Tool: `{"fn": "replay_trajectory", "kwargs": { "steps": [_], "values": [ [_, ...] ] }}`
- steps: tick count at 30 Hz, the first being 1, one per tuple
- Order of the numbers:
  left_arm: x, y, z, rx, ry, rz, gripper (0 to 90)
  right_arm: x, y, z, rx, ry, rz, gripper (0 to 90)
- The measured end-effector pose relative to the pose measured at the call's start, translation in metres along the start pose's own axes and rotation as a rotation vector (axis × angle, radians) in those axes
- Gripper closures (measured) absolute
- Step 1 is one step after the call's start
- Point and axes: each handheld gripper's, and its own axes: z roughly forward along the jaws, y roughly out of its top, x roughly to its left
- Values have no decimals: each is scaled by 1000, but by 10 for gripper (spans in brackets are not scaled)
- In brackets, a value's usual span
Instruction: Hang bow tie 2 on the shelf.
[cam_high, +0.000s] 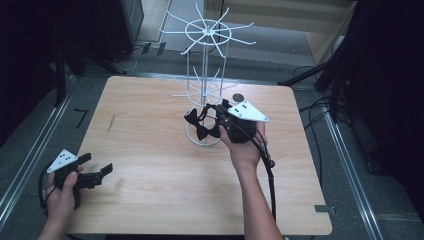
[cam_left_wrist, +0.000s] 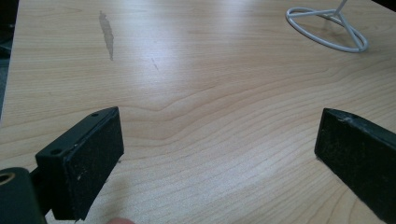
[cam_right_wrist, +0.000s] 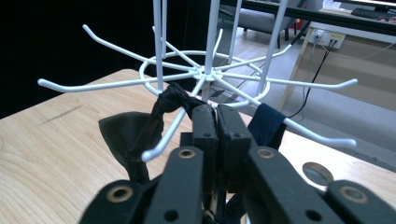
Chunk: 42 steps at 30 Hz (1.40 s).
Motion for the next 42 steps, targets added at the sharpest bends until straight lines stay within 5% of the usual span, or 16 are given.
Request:
{"fn": "replay_trajectory", "kwargs": {
  "steps": [6,26,42],
  "values": [
    [0,0,0,-1,-2,-1,16,-4,-6,-1,-6,-15,12,765],
    [-1,0,0,1,0,2,16,-25,-32,-23,15,-43,31,722],
    [0,0,0,-1,-1,1,16,-48,-57,-42,63,-81,40,590]
  ]
}}
